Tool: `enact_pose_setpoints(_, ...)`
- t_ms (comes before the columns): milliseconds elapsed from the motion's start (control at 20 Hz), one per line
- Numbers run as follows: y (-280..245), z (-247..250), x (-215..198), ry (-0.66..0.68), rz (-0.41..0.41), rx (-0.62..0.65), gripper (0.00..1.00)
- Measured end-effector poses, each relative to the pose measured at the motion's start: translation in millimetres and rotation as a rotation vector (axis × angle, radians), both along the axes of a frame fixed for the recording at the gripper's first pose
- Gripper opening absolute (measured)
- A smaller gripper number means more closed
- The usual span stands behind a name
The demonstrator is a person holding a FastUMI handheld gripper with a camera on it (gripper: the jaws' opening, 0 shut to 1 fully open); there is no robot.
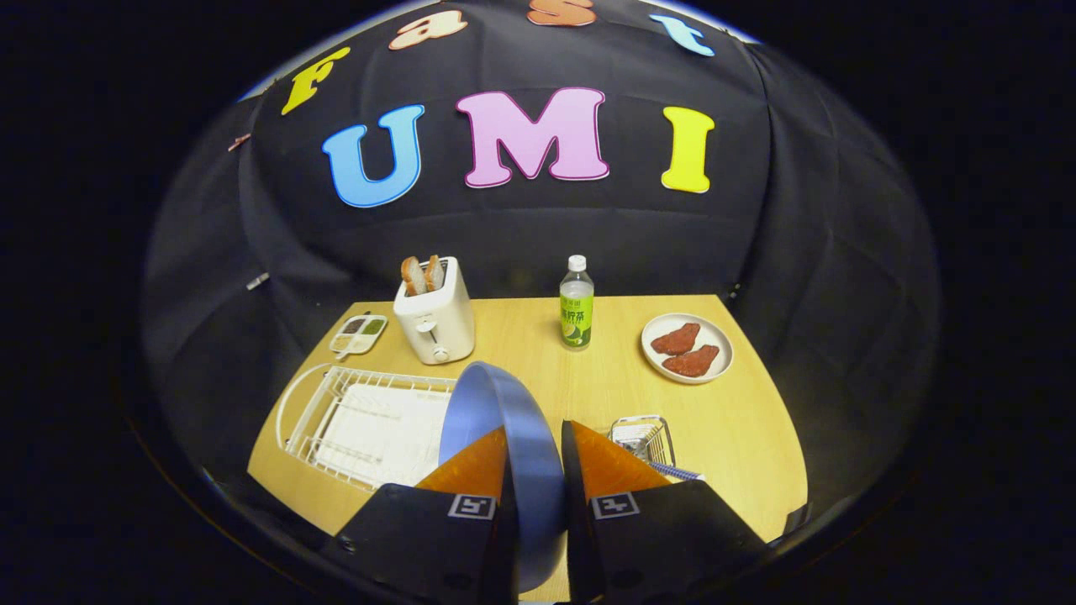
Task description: Take the plate from the dish rack, then take the spoon from the basket and place it into the plate.
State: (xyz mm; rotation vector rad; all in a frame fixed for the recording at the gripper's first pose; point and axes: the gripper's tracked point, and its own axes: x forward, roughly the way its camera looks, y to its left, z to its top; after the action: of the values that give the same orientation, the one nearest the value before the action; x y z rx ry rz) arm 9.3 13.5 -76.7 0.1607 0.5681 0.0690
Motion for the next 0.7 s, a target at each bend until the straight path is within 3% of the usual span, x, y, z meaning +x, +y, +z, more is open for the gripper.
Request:
enact_pose_setpoints(350,-63.2,-45.2,-66.5,0.092,0.124,0.185,0.27)
enact_pose_setpoints(700,-105.3,-124.2,-83.9,0.178,0.177,0.299,0.26)
